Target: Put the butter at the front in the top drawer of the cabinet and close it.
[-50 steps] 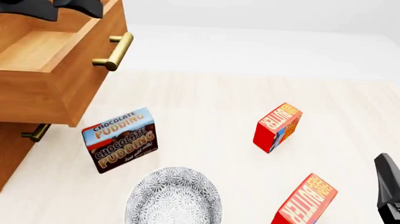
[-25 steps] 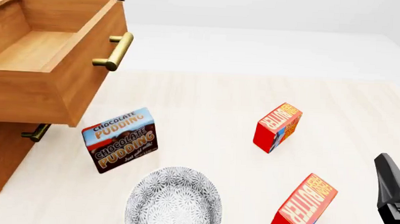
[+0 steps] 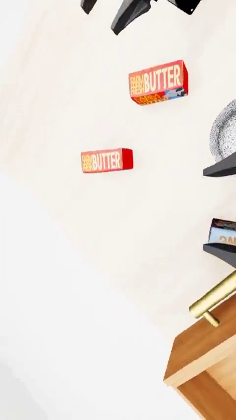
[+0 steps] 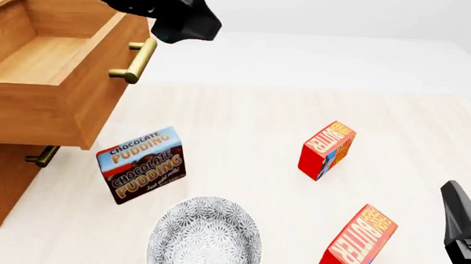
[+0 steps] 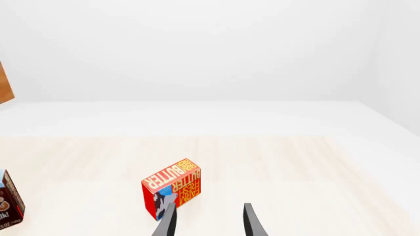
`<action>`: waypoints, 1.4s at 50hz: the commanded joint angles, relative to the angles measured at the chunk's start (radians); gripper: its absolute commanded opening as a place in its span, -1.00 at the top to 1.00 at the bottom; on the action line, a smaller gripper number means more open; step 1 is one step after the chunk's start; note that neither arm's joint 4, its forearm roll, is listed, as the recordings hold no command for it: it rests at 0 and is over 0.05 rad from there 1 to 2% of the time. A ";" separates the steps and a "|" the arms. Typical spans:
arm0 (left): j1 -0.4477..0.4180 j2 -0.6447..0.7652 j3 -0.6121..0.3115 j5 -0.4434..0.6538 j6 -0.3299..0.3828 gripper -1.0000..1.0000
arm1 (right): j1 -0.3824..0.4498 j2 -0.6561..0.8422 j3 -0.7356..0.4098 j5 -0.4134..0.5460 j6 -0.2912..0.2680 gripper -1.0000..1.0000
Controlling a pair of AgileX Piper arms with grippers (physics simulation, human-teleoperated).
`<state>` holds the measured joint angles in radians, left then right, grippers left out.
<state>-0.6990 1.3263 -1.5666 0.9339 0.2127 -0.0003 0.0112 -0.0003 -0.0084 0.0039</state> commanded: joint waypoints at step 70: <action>-0.132 0.558 -0.165 -0.390 -0.243 -1.00 | 0.000 -0.002 0.000 0.002 -0.001 -1.00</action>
<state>-0.8296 1.8417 -1.7448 0.6017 0.0176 -0.0002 0.0113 -0.0003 -0.0085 0.0039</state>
